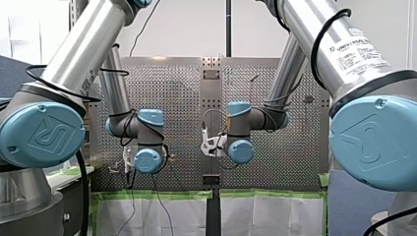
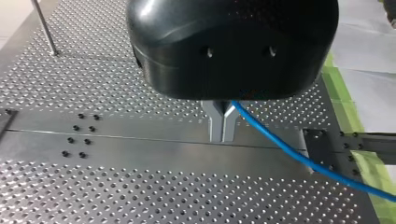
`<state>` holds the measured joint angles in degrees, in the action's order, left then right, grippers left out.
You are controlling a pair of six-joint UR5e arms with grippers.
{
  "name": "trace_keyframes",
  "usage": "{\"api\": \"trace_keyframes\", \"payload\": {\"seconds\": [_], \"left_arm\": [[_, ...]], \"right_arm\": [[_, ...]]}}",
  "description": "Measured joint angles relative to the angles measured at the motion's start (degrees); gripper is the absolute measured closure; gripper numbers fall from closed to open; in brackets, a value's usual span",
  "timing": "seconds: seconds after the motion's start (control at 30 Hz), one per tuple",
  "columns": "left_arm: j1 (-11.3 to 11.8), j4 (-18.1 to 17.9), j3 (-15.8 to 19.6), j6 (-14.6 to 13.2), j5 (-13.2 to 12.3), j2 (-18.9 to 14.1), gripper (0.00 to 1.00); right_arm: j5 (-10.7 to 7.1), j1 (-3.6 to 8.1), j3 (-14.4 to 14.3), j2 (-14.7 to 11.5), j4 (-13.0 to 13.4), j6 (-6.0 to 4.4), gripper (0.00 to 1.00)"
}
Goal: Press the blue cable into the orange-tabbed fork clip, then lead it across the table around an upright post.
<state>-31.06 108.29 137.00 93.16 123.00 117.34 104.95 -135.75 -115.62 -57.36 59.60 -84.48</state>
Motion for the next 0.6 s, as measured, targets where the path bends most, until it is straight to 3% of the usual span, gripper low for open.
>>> {"api": "trace_keyframes", "payload": {"seconds": [0.5, 0.6], "left_arm": [[0.0, 0.0, 0.0, 0.0, 0.0, 0.2, 1.0], [0.0, 0.0, 0.0, 0.0, 0.0, 0.2, 1.0]], "right_arm": [[0.03, -0.03, 0.0, 0.0, 0.0, 0.03, 1.0], [0.73, -0.72, 0.7, 0.7, -0.7, 0.73, 1.0]]}}
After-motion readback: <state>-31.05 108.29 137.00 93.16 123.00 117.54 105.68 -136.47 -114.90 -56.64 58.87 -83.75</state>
